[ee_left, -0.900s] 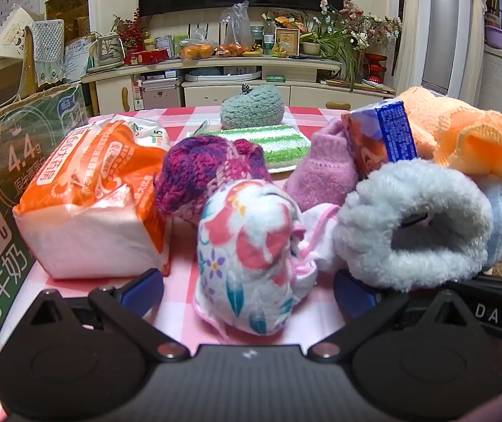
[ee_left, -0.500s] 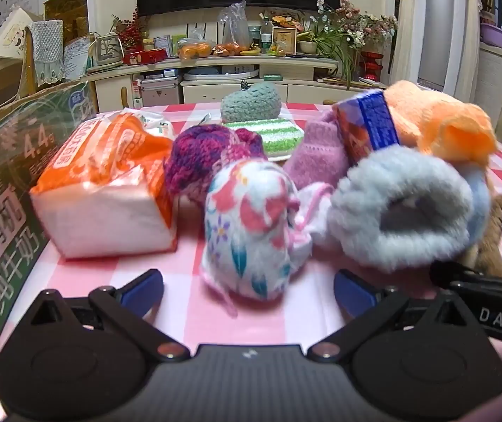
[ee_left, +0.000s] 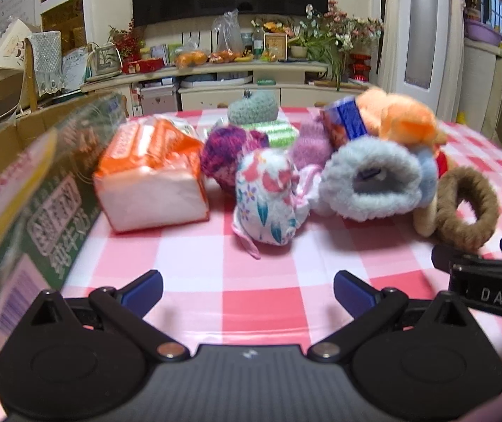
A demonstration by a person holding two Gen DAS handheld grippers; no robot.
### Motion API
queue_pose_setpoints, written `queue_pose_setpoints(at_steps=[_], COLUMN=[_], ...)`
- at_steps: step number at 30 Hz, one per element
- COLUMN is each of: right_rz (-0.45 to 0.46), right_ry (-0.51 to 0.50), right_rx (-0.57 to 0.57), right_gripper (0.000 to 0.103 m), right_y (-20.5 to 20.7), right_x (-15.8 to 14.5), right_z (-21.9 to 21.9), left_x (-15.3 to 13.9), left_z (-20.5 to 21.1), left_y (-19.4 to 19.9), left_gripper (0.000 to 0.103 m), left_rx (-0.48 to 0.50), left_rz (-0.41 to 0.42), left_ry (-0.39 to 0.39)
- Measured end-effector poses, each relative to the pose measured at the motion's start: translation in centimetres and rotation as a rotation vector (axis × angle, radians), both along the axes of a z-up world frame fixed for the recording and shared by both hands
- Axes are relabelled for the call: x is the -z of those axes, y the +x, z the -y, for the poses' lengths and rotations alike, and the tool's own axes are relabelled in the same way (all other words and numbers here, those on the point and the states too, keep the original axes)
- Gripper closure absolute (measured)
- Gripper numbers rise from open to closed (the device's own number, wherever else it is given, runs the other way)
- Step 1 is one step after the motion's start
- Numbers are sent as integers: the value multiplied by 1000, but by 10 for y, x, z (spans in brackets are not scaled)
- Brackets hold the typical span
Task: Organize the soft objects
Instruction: 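Move both grippers toward the pile of soft items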
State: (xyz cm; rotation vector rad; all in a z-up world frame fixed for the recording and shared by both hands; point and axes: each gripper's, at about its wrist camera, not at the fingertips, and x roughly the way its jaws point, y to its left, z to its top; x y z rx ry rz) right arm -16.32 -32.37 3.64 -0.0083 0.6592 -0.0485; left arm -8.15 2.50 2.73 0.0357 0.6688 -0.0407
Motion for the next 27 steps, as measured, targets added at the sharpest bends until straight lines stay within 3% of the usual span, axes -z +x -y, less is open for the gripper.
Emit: queue_pose_setpoints(at_steps=[14,27], right_rz=[36,99], right_ry=[3,52], right_rx=[-57,-201], right_gripper=[0,0], right_y=[-32,-51], right_x=[-24,-67], right_z=[-26,-88], left_x=[-57,-85], left_z=[-44,-119], left_y=[-49,-92], left_gripper=[1,1], left_rx=[-40,-190], left_rz=[107,184], left_ry=[-11,-6])
